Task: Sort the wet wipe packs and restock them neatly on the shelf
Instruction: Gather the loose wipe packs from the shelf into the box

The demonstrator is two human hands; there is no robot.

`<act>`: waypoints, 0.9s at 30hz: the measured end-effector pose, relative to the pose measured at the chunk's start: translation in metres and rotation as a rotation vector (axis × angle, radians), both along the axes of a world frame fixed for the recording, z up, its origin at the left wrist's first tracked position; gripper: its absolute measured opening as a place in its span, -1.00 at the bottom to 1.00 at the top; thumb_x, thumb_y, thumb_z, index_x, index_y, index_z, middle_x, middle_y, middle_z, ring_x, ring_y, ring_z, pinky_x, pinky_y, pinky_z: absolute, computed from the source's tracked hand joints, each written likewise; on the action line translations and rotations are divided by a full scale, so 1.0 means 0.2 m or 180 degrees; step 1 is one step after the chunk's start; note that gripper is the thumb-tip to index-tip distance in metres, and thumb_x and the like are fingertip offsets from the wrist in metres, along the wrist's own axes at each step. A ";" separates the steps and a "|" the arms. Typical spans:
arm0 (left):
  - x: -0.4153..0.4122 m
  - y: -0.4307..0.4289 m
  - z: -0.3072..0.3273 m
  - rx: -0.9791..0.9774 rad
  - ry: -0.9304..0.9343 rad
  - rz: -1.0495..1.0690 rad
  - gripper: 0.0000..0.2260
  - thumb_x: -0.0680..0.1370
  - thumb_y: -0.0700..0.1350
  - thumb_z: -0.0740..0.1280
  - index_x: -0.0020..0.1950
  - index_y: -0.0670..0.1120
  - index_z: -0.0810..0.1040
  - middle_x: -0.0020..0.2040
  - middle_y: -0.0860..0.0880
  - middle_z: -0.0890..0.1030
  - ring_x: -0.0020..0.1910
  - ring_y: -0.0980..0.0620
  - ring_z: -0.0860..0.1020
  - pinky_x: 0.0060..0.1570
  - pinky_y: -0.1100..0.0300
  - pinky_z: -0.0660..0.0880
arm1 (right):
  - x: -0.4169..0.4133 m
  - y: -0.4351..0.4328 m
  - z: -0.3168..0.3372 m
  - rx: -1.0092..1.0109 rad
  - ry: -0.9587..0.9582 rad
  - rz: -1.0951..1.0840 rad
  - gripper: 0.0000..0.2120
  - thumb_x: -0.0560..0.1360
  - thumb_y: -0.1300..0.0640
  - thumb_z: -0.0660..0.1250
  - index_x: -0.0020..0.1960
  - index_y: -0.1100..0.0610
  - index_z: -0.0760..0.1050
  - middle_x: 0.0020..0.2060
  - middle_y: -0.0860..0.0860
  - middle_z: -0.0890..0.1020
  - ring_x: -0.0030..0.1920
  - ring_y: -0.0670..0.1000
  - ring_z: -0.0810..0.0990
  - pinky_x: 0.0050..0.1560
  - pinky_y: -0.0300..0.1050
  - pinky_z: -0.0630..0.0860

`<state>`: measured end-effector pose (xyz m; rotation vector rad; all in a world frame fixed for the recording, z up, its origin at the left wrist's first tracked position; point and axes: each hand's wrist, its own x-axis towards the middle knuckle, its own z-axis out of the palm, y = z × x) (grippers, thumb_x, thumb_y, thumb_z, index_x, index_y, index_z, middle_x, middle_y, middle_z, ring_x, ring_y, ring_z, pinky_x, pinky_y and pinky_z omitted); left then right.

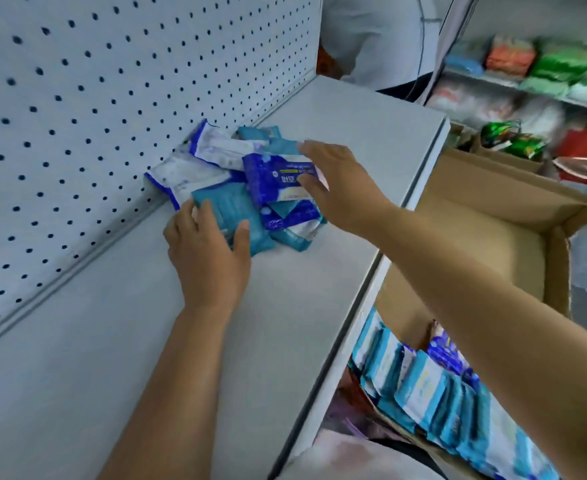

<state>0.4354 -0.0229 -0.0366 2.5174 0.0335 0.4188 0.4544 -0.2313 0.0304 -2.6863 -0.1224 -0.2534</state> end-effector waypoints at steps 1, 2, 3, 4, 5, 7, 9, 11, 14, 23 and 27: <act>0.00 0.00 0.01 -0.0022 0.0012 0.0028 -0.44 0.58 0.08 0.42 0.46 -0.22 0.43 0.50 -0.25 0.37 0.44 -0.31 0.31 0.30 -0.19 0.34 | 0.05 0.00 0.01 -0.0215 0.0211 0.0025 -0.46 0.65 -0.04 0.23 0.58 0.03 0.18 0.55 0.02 0.29 0.55 0.06 0.19 0.50 0.05 0.26; 0.01 0.00 0.01 -0.0075 0.0041 0.0076 -0.42 0.56 0.07 0.44 0.47 -0.20 0.42 0.48 -0.24 0.37 0.42 -0.30 0.31 0.26 -0.19 0.36 | 0.09 0.00 0.02 -0.0397 0.0398 0.0040 -0.41 0.64 -0.08 0.24 0.60 0.02 0.14 0.56 0.03 0.27 0.55 0.08 0.16 0.51 0.08 0.23; 0.02 0.01 0.02 -0.0147 0.0055 0.0123 -0.41 0.55 0.06 0.47 0.47 -0.19 0.41 0.45 -0.24 0.37 0.38 -0.29 0.32 0.23 -0.18 0.38 | 0.12 0.00 0.03 -0.0522 0.0524 0.0039 -0.38 0.62 -0.11 0.26 0.60 0.02 0.13 0.54 0.05 0.30 0.54 0.10 0.18 0.49 0.09 0.23; 0.02 0.01 0.02 -0.0255 0.0053 0.0151 -0.40 0.54 0.04 0.49 0.48 -0.20 0.40 0.42 -0.25 0.37 0.35 -0.29 0.33 0.22 -0.17 0.39 | 0.14 0.00 0.04 -0.0598 0.0571 0.0020 -0.36 0.60 -0.14 0.29 0.58 0.02 0.16 0.49 0.06 0.35 0.50 0.11 0.22 0.44 0.08 0.25; 0.03 0.01 0.02 -0.0387 0.0047 0.0155 -0.39 0.53 0.01 0.50 0.48 -0.21 0.39 0.38 -0.26 0.37 0.32 -0.28 0.35 0.23 -0.15 0.40 | 0.14 -0.01 0.04 -0.0652 0.0557 -0.0009 -0.34 0.57 -0.18 0.32 0.56 0.03 0.21 0.44 0.06 0.39 0.44 0.10 0.27 0.38 0.06 0.28; 0.04 0.01 0.02 -0.0639 0.0079 0.0154 -0.36 0.52 -0.03 0.52 0.49 -0.21 0.36 0.34 -0.25 0.36 0.30 -0.25 0.40 0.26 -0.10 0.43 | 0.14 -0.02 0.05 -0.0648 0.0501 -0.0039 -0.36 0.51 -0.22 0.38 0.47 0.04 0.32 0.30 0.04 0.44 0.31 0.05 0.31 0.24 -0.02 0.32; 0.05 0.02 0.03 -0.0862 0.0156 0.0230 -0.33 0.51 -0.05 0.54 0.51 -0.20 0.32 0.34 -0.23 0.38 0.29 -0.22 0.45 0.27 -0.06 0.46 | 0.14 -0.04 0.07 -0.0360 0.0517 0.0013 -0.46 0.50 -0.18 0.41 0.36 0.04 0.40 0.20 0.01 0.46 0.20 -0.03 0.34 0.13 -0.10 0.37; 0.07 0.04 0.04 -0.1078 0.0272 0.0348 -0.34 0.51 -0.04 0.54 0.50 -0.20 0.34 0.34 -0.21 0.42 0.27 -0.20 0.49 0.27 -0.06 0.48 | 0.18 -0.04 0.11 -0.0181 0.0476 0.0072 -0.56 0.52 -0.11 0.42 0.30 0.05 0.43 0.15 -0.01 0.47 0.15 -0.04 0.40 0.06 -0.11 0.44; 0.09 0.05 0.06 -0.1202 0.0357 0.0392 -0.55 0.52 -0.04 0.53 0.30 -0.19 0.47 0.19 -0.15 0.49 0.17 -0.15 0.52 0.12 0.02 0.46 | 0.28 0.00 0.17 -0.0339 0.0345 0.0127 -0.62 0.54 -0.02 0.42 0.30 0.06 0.45 0.15 0.02 0.47 0.17 0.02 0.44 0.10 -0.04 0.48; 0.09 0.06 0.08 -0.1224 0.0383 0.0424 -0.65 0.54 0.01 0.48 0.19 -0.16 0.51 0.16 -0.13 0.51 0.13 -0.09 0.51 0.04 0.06 0.49 | 0.50 0.12 0.25 -0.0990 0.1715 0.0592 -0.52 0.66 0.02 0.19 0.56 -0.14 0.23 0.52 -0.08 0.33 0.49 0.03 0.29 0.51 0.04 0.21; 0.09 0.05 0.07 -0.1128 0.0399 0.0422 -0.63 0.53 0.04 0.50 0.17 -0.16 0.50 0.14 -0.12 0.55 0.12 -0.08 0.52 -0.03 0.11 0.43 | 0.49 0.11 0.26 -0.1044 0.1873 0.0512 -0.50 0.66 -0.09 0.17 0.58 -0.14 0.17 0.54 -0.05 0.29 0.50 0.06 0.28 0.50 0.10 0.24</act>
